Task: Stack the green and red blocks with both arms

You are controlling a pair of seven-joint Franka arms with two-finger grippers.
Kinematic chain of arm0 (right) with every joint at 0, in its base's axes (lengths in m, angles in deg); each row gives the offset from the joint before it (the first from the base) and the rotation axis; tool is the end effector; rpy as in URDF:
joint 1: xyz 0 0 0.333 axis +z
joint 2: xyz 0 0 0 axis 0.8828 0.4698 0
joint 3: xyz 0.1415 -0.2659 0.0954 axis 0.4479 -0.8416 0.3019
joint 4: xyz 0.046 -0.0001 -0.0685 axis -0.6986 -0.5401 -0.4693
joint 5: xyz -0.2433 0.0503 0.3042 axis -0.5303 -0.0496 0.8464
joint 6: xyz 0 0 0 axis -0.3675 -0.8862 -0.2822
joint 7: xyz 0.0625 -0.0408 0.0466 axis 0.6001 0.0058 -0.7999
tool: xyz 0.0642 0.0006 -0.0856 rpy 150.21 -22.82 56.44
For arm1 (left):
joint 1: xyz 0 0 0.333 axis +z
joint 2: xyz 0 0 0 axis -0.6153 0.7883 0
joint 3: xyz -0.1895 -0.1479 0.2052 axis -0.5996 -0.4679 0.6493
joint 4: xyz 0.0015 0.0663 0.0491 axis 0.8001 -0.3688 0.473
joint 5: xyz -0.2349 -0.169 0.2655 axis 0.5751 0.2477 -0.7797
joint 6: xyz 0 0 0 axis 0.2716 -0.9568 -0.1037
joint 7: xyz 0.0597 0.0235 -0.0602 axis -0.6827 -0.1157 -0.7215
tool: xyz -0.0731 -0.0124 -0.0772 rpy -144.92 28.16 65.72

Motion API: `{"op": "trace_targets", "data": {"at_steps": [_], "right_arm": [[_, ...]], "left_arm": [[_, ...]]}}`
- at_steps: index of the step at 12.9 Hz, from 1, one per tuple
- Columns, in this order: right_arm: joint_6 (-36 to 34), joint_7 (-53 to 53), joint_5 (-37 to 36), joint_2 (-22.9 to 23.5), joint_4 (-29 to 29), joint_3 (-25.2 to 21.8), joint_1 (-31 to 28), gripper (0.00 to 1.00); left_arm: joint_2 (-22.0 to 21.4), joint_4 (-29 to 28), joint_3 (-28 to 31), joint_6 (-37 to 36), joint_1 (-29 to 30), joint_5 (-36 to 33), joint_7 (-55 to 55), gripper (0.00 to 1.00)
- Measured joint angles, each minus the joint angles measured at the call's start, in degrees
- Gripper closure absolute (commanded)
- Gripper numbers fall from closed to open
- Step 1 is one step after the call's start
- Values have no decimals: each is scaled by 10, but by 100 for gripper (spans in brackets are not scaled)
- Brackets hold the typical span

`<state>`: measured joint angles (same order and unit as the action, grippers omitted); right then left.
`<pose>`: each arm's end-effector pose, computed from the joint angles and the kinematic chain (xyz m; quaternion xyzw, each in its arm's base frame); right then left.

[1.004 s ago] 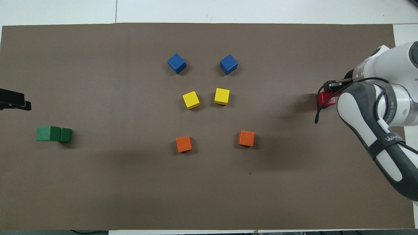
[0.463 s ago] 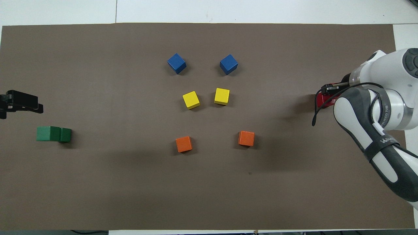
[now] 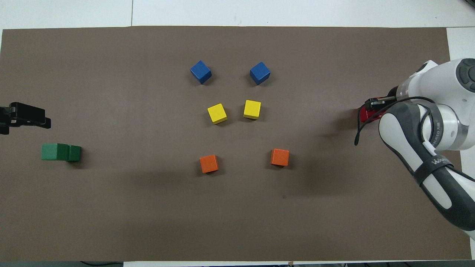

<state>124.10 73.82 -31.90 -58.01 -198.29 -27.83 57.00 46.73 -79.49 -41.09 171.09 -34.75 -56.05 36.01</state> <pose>0.6104 -0.0373 0.3572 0.9994 0.0163 0.0289 0.0128 0.5367 0.0002 0.6149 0.9992 0.0264 -0.0201 0.0208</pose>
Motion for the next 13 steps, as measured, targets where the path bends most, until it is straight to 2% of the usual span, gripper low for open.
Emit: {"op": "trace_targets", "data": {"at_steps": [10, 13], "right_arm": [[13, 0, 0, -5, -17, 0, 0, 100], [13, 0, 0, -6, -18, 0, 0, 100]], "left_arm": [[6, 0, 0, 35, -1, -7, 0, 0], [6, 0, 0, 34, -1, -29, 5, 0]]}}
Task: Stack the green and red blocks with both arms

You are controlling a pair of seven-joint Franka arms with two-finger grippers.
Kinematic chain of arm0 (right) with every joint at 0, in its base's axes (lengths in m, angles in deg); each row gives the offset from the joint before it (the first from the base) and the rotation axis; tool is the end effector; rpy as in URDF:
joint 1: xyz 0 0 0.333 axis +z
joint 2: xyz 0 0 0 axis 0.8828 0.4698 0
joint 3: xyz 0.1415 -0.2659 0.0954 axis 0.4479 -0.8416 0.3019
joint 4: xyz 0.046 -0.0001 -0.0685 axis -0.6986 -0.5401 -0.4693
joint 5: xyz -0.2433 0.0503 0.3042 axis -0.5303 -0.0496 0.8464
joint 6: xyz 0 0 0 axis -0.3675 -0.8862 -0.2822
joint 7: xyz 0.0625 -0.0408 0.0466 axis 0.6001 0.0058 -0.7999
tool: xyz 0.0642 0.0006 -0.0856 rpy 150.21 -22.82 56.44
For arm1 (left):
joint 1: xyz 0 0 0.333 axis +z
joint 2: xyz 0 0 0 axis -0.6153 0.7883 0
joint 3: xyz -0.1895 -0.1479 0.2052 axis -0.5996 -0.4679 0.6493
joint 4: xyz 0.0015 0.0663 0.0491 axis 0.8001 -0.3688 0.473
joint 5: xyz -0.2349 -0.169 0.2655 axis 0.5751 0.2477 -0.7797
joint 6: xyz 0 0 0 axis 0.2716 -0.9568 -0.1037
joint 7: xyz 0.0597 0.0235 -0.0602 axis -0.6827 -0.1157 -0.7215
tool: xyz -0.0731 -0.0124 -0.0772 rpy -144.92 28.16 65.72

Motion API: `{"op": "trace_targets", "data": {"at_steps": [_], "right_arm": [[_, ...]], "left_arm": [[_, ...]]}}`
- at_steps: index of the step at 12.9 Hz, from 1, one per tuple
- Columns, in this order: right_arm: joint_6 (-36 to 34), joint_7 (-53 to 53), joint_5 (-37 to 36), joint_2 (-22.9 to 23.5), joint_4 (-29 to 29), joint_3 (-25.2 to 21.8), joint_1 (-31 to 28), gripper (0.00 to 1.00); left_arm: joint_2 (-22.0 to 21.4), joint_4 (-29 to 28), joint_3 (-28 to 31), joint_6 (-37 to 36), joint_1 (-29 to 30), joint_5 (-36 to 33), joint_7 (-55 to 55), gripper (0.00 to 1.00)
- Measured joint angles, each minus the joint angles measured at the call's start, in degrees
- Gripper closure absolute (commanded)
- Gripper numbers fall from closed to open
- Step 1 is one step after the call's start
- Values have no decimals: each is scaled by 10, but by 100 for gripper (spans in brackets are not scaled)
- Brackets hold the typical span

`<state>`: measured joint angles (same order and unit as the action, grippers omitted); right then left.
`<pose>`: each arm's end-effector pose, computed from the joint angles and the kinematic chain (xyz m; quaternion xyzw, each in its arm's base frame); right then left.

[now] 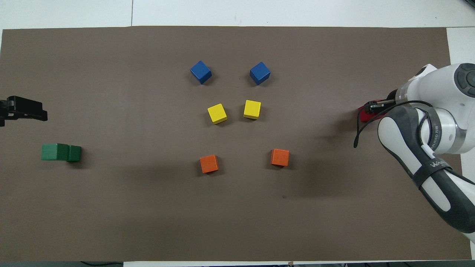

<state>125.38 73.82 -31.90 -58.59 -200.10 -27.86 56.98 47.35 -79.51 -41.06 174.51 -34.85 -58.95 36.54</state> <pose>0.6041 -0.0372 0.3512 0.9994 0.0162 0.0293 0.0128 0.5461 0.0053 0.6139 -0.9998 -0.0209 -0.0045 0.0039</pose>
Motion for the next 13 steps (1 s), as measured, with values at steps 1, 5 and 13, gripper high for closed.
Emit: {"op": "trace_targets", "data": {"at_steps": [1, 5, 13], "right_arm": [[1, 0, 0, 0, -1, 0, 0, 100], [9, 0, 0, -2, -7, 0, -3, 100], [29, 0, 0, -8, -19, 0, -7, 100]], "left_arm": [[0, 0, 0, 0, 0, -5, 4, 0], [0, 0, 0, 0, 0, -6, 9, 0], [0, 0, 0, 0, 0, -6, 10, 0]]}}
